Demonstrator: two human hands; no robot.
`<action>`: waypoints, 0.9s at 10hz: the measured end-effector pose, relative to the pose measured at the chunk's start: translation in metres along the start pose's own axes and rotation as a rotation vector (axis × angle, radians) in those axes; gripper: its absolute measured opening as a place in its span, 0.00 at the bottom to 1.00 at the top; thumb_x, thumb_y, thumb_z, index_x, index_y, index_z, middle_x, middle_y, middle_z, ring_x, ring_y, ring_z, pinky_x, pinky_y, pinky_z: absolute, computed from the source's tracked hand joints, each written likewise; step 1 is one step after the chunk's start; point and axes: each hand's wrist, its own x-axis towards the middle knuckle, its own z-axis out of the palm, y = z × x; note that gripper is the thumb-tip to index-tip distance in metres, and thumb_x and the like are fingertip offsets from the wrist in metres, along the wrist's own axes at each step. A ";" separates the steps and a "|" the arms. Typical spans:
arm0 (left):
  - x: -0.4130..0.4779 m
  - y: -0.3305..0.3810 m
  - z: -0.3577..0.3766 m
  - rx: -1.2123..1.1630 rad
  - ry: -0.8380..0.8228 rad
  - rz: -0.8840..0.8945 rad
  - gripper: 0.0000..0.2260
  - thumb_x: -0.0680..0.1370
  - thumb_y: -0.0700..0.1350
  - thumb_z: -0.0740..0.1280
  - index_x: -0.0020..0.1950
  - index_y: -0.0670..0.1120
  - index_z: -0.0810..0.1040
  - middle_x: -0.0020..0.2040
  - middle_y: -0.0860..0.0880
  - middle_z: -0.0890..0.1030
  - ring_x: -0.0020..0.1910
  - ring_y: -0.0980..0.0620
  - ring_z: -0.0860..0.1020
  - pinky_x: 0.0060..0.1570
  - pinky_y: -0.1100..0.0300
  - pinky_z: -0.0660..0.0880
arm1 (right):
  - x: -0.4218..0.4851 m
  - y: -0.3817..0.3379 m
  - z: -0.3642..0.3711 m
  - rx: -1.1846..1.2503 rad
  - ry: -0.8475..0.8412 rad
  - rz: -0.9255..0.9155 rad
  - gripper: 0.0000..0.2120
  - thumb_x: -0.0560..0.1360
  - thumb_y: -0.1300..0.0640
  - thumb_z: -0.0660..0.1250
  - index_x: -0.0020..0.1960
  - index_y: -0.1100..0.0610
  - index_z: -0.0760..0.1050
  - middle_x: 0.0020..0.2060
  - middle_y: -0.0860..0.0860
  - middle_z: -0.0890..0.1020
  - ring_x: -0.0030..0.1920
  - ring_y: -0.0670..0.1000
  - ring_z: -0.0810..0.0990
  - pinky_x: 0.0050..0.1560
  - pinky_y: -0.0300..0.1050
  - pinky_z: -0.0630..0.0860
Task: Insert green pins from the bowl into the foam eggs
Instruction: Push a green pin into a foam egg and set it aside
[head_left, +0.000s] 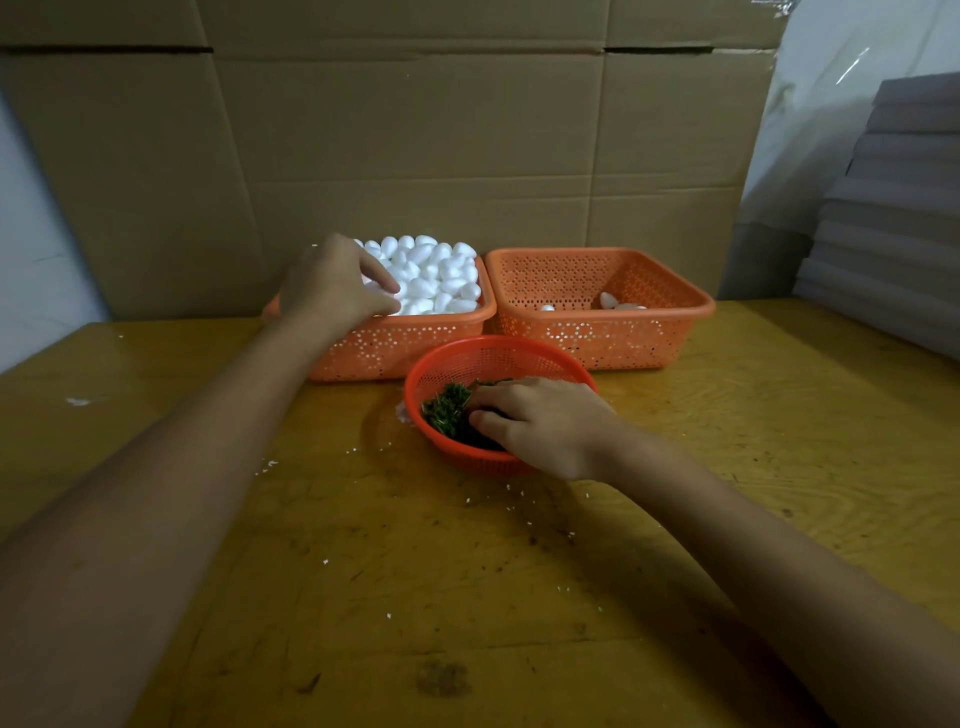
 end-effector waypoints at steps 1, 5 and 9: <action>-0.010 0.006 0.006 -0.260 0.145 -0.036 0.08 0.70 0.41 0.80 0.43 0.53 0.88 0.53 0.49 0.87 0.57 0.49 0.84 0.57 0.55 0.79 | 0.000 -0.002 -0.001 -0.003 -0.010 0.000 0.19 0.85 0.41 0.53 0.71 0.43 0.73 0.69 0.48 0.79 0.69 0.55 0.75 0.65 0.59 0.73; -0.091 0.034 0.045 -0.913 -0.091 0.159 0.17 0.78 0.39 0.77 0.65 0.50 0.82 0.49 0.48 0.88 0.48 0.53 0.86 0.51 0.61 0.81 | -0.001 -0.002 -0.003 0.024 0.007 0.004 0.17 0.84 0.42 0.55 0.69 0.42 0.75 0.68 0.47 0.79 0.69 0.54 0.75 0.65 0.59 0.72; -0.093 0.029 0.042 -0.946 -0.184 0.138 0.09 0.77 0.32 0.74 0.56 0.39 0.86 0.53 0.45 0.88 0.49 0.41 0.87 0.59 0.50 0.83 | -0.002 0.000 -0.009 0.254 0.093 -0.022 0.05 0.78 0.53 0.72 0.53 0.45 0.82 0.49 0.41 0.84 0.51 0.47 0.82 0.56 0.53 0.77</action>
